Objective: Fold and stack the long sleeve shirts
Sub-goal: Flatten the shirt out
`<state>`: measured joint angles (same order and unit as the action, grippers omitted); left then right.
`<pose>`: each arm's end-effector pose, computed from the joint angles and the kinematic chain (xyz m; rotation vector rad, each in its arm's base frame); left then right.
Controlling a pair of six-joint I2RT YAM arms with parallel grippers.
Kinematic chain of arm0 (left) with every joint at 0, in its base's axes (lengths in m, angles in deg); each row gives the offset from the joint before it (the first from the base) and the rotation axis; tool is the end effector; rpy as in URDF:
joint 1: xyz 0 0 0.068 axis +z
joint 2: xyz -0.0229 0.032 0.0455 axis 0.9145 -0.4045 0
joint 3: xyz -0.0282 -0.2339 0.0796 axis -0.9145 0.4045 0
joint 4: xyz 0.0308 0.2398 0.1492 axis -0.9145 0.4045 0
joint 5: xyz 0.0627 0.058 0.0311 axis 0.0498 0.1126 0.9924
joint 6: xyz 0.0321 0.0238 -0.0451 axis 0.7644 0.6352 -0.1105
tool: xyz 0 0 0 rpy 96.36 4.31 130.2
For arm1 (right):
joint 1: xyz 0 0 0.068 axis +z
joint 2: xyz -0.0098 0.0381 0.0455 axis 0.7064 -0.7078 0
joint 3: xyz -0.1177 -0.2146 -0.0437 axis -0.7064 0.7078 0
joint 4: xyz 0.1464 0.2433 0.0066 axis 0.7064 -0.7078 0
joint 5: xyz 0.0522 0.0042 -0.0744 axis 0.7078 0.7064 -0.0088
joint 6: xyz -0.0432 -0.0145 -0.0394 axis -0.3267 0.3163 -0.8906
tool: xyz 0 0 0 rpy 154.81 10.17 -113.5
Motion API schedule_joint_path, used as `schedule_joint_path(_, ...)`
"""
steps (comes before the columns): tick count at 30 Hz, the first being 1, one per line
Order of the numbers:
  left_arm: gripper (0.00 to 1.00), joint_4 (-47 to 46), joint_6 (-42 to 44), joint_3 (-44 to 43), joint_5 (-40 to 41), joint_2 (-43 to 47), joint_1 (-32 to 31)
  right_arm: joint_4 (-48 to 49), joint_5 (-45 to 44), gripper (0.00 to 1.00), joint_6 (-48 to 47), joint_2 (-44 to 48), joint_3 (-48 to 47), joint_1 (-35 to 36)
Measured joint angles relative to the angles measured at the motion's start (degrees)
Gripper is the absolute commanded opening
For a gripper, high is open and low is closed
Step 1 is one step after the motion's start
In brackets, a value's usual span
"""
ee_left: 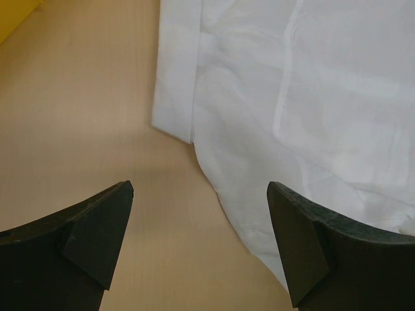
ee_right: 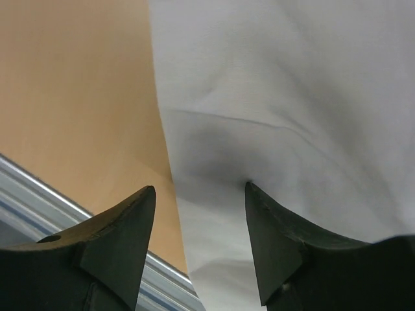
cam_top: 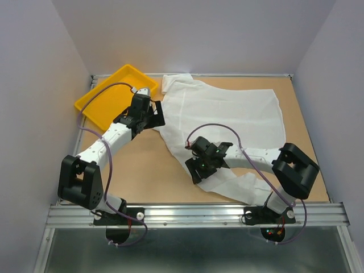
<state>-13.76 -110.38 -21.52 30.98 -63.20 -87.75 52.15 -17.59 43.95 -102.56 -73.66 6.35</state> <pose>0.3350 -0.1287 0.2399 -0.0468 2.1986 -0.3366 0.1935 0.2531 0.1161 -0.8193 2.7480 0.5286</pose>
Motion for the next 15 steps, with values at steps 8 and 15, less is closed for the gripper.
schedule_joint_path(8,0.97,0.15,-0.72,2.4,0.48,1.51,0.0,5.18,5.01,0.58,0.74,-5.99,-5.18,11.47)
schedule_joint_path(15,0.97,2.25,-2.8,5.07,3.52,5.16,0.07,5.27,9.33,0.56,-0.83,-6.36,-5.27,14.97)
